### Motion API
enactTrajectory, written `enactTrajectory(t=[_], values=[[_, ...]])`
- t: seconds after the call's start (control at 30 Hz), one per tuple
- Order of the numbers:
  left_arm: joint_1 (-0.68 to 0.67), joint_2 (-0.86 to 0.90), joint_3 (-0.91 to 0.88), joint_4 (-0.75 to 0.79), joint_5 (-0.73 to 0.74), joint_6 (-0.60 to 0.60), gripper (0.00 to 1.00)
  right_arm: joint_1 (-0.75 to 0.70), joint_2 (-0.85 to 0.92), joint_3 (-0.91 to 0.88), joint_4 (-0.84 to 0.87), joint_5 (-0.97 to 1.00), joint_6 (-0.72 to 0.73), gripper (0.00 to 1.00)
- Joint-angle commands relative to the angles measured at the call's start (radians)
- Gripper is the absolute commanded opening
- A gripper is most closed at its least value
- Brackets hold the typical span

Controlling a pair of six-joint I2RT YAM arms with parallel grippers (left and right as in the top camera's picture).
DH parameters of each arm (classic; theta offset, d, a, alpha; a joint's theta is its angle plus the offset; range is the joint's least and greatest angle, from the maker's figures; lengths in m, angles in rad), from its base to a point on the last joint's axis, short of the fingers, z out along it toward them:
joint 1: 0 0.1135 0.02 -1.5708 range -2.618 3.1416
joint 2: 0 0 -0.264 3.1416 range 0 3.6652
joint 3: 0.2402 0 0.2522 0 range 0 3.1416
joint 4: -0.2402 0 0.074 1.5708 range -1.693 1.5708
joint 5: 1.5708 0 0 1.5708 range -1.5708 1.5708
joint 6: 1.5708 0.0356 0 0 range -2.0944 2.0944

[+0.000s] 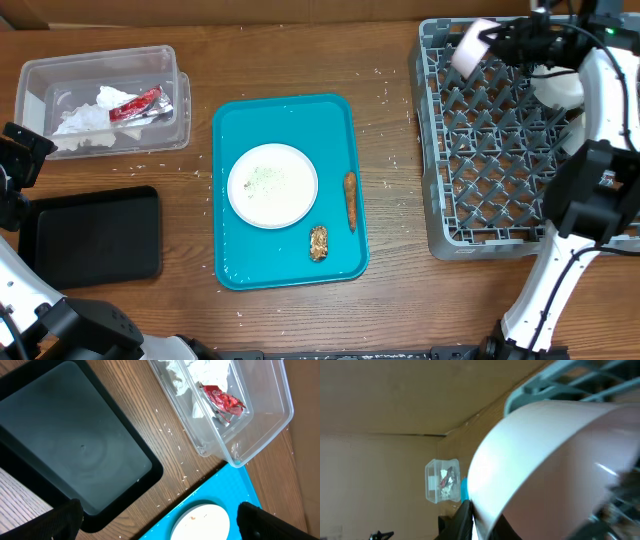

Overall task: Sort waste into correct bins and load items into the dishwasher
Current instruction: 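Set the bowl into the rack's top row and release it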

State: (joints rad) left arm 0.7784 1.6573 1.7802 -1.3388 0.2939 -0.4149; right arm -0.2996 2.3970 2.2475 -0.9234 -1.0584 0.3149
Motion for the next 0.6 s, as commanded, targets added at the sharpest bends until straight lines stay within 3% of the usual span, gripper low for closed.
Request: enactTrajectory(t=[0.0,0.43,0.57], values=[[-0.007,0.011,0.002,0.001,-0.013,0.018,1.0,-0.025,-0.007,-0.008,-0.02,0.031,0.0,0.14],[-0.007,0.011,0.002,0.001,-0.013,0.018,1.0,-0.05,-0.08,0.203,-0.371,0.623,0.0,0.18],[-0.007,0.011,0.002,0.001,-0.013,0.018,1.0,-0.05,-0.086,0.28,-0.488,0.77,0.0,0.26]])
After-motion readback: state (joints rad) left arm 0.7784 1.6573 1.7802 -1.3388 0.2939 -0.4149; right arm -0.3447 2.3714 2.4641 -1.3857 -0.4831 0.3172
